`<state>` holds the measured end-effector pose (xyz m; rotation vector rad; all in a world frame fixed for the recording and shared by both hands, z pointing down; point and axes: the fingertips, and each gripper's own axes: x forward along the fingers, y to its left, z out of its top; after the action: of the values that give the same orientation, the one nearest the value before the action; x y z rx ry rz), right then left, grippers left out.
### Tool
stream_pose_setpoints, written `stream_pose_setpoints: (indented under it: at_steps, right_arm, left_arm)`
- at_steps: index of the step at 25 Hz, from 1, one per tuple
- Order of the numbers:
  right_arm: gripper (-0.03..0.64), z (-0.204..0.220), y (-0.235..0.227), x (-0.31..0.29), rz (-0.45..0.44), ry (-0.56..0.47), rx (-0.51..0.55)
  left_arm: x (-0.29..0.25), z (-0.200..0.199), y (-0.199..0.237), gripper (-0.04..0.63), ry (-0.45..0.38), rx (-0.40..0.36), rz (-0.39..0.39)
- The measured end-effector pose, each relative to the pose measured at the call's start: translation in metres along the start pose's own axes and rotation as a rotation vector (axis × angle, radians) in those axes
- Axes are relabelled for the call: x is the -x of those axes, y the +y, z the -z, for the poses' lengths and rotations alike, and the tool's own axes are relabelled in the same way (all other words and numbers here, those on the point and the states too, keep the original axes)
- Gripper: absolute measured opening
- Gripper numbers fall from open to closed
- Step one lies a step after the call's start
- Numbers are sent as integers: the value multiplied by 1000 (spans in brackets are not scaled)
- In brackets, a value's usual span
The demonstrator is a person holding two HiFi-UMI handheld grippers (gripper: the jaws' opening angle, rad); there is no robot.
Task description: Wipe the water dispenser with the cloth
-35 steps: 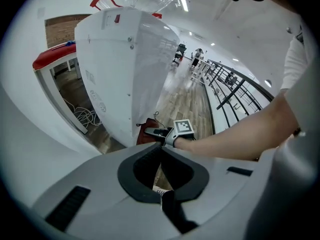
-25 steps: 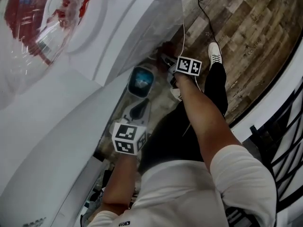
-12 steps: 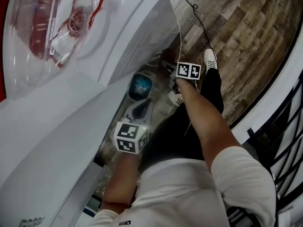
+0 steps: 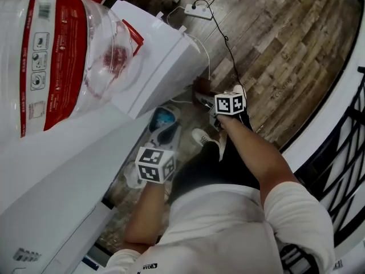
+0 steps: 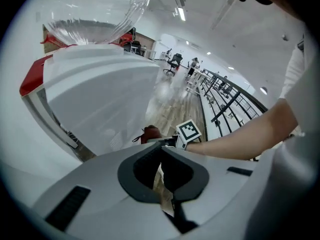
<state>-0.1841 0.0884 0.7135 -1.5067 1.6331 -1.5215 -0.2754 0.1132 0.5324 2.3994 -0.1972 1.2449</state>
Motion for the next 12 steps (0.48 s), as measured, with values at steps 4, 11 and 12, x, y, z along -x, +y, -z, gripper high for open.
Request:
stream_pose_setpoints:
  at_steps: [4, 11, 12]
  right_arm:
    - [58, -52, 40, 36, -67, 6, 40]
    - [58, -104, 115, 75, -175, 108, 185]
    - [58, -110, 125, 78, -191, 124, 205]
  left_arm:
    - [-2, -44, -16, -11, -52, 39, -17]
    - [3, -102, -30, -11, -153, 78, -77]
    - [4, -108, -29, -11, -173, 90, -92]
